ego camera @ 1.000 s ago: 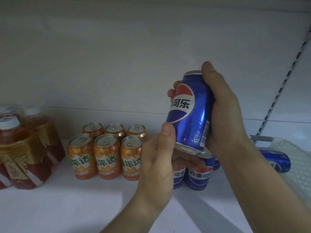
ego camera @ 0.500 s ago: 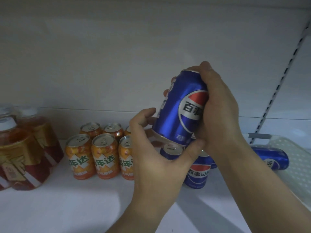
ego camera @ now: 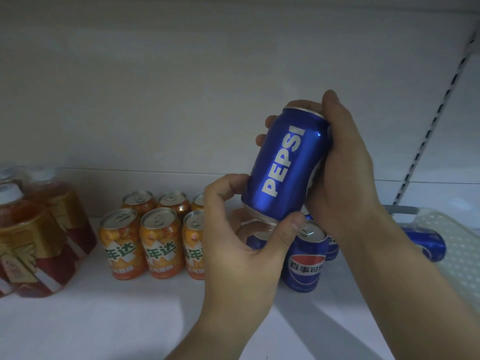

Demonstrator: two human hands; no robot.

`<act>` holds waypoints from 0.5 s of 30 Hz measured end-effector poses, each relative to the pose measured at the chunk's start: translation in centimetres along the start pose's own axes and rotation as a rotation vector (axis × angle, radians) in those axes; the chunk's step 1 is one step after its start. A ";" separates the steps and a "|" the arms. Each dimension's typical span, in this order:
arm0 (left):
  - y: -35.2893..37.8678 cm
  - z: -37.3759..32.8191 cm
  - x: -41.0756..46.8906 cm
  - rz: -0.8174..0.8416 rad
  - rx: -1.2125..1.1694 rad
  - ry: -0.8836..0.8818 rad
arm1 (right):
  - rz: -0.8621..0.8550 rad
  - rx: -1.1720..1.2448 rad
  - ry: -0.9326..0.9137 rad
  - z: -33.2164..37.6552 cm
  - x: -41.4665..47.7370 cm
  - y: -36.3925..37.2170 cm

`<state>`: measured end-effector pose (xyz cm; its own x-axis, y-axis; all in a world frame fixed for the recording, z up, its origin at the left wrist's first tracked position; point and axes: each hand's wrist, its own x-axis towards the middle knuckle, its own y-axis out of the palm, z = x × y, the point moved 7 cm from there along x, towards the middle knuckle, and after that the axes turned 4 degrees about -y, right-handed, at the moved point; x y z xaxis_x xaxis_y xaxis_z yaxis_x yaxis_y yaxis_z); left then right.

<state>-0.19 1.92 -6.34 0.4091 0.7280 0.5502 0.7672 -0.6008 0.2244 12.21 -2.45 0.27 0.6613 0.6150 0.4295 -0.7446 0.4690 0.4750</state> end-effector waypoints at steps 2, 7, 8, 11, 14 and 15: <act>0.1 0.0 0.1 0.003 -0.027 -0.039 | 0.012 -0.010 0.007 0.0 0.0 -0.1; 0.5 1.7 0.3 0.064 -0.267 -0.299 | 0.045 -0.052 0.072 -0.7 0.1 -0.6; 0.6 1.9 0.3 0.075 -0.284 -0.324 | 0.041 -0.055 0.061 -0.6 0.1 -0.8; 1.2 1.9 0.2 0.129 -0.299 -0.337 | 0.045 -0.035 0.033 -0.2 0.2 -1.0; 1.8 1.3 0.0 0.179 -0.238 -0.274 | 0.064 0.011 0.039 -0.2 0.2 -1.0; 1.7 1.3 -0.1 0.170 -0.239 -0.270 | 0.068 -0.002 0.039 -0.3 0.3 -1.1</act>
<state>1.75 1.26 -7.02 0.6596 0.6533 0.3716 0.5542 -0.7567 0.3467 13.18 -2.60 -0.36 0.6052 0.6695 0.4307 -0.7879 0.4265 0.4441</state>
